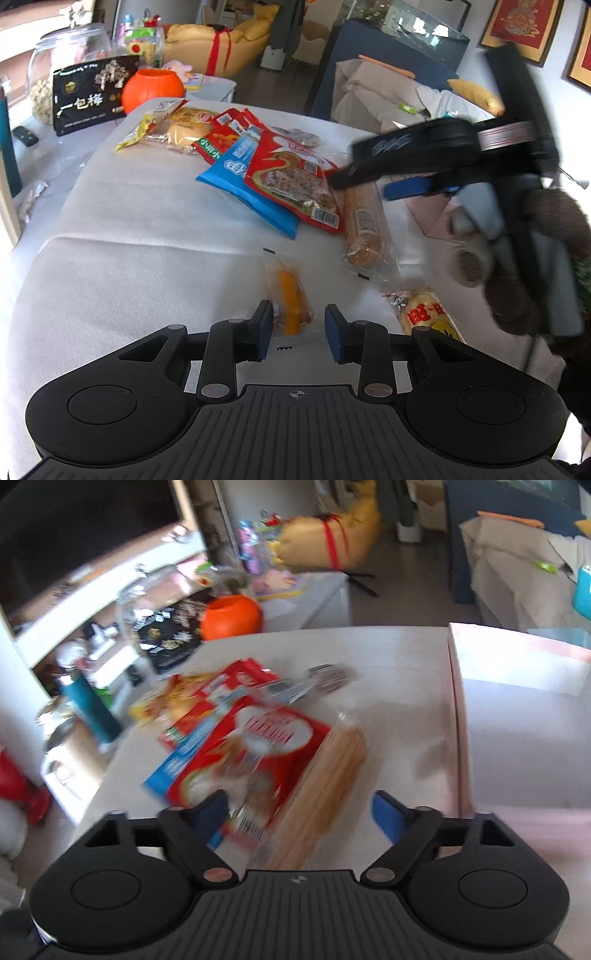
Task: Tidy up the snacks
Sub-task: 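Lower the right tool onto the long wrapped bread stick and close it, then lift the bread stick with the right tool and drop it into the pink box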
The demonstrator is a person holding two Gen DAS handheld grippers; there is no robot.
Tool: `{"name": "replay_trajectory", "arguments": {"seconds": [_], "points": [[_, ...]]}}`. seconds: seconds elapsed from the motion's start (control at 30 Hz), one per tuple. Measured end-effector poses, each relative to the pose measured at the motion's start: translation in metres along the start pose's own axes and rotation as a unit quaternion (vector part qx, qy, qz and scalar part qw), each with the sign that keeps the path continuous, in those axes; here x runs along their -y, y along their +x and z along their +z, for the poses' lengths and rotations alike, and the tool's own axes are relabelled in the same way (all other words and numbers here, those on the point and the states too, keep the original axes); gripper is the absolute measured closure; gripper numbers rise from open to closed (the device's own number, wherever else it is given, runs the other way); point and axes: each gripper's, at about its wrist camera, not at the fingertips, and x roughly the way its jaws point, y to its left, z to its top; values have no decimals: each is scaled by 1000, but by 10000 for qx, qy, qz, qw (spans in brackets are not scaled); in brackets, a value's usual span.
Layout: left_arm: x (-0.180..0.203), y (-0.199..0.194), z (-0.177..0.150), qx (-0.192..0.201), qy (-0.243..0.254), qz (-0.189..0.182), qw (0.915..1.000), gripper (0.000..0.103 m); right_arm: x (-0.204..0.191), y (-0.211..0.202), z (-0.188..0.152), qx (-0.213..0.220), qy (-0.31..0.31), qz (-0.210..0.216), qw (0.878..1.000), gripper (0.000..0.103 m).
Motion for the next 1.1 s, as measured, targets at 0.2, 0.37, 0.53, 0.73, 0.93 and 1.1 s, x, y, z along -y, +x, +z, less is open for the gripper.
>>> {"name": "replay_trajectory", "arguments": {"seconds": [0.2, 0.37, 0.53, 0.73, 0.93, 1.1], "points": [[3, 0, -1, 36, 111, 56, 9999, 67, -5, -14, -15, -153, -542, -23, 9984, 75], [13, 1, 2, -62, 172, 59, 9998, 68, 14, -97, -31, 474, -710, 325, 9958, 99], [32, 7, 2, -205, 347, -159, 9991, 68, 31, -142, -39, 786, -894, 290, 9925, 98], [35, 10, 3, -252, 420, 115, 9987, 68, 28, -115, -43, 566, -997, 225, 9932, 74], [34, 9, 1, -267, 455, 142, 9985, 68, 11, -36, -38, -8, -969, 25, 9953, 62], [33, 9, -1, -226, 458, 133, 9986, 68, 0, -22, -52, -179, -1252, -177, 9918, 74]]}}
